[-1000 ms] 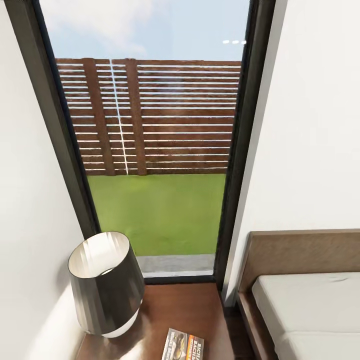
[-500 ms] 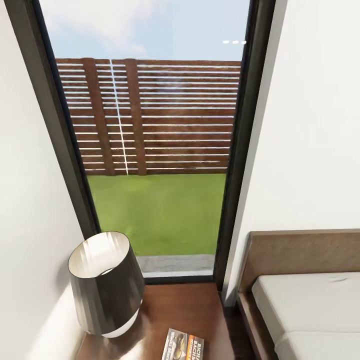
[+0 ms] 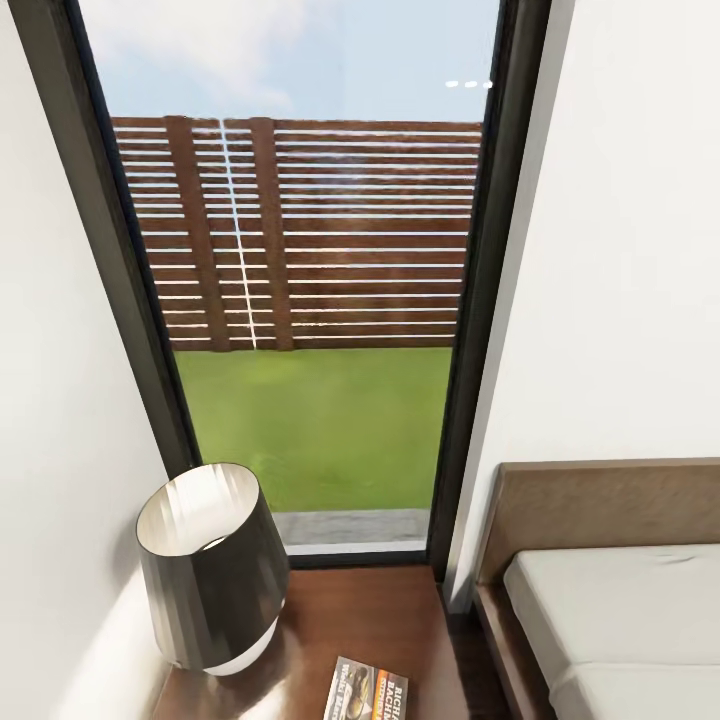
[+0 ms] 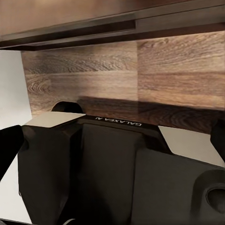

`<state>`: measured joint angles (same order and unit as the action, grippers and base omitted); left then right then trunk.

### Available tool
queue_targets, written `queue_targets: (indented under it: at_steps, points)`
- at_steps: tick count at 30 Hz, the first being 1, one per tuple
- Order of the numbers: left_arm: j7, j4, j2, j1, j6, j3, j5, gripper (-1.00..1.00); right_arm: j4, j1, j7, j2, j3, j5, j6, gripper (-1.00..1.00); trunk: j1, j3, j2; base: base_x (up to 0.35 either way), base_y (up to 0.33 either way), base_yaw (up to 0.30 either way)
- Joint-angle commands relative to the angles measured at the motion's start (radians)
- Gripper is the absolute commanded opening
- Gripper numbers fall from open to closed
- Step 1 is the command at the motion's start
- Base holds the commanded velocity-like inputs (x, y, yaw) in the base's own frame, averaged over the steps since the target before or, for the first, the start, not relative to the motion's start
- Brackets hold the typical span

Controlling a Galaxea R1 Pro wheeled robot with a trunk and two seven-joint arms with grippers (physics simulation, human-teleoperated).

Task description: In the bedroom, move the book from the bed onto either nightstand, and place the two sandals side by side next to the bed.

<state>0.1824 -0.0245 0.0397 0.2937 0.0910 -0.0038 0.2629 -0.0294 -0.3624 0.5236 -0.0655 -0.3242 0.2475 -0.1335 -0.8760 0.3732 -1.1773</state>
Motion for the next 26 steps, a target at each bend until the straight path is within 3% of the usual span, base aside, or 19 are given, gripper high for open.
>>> queue_targets:
  at_steps: [1, 26]
  points:
    - [0.005, 0.002, 0.0, 0.001, 0.003, -0.001, 0.007, 1.0, -0.001, -0.001, 0.003, -0.001, -0.009, 0.007, -0.003, 1.0, 0.0, 0.001, -0.001, 0.0, 0.0, 0.0]
    - [0.005, 0.002, 0.0, 0.001, 0.003, -0.001, 0.006, 1.0, -0.004, -0.001, 0.003, -0.001, -0.009, 0.007, -0.003, 1.0, 0.0, 0.001, -0.001, 0.0, 0.0, 0.0]
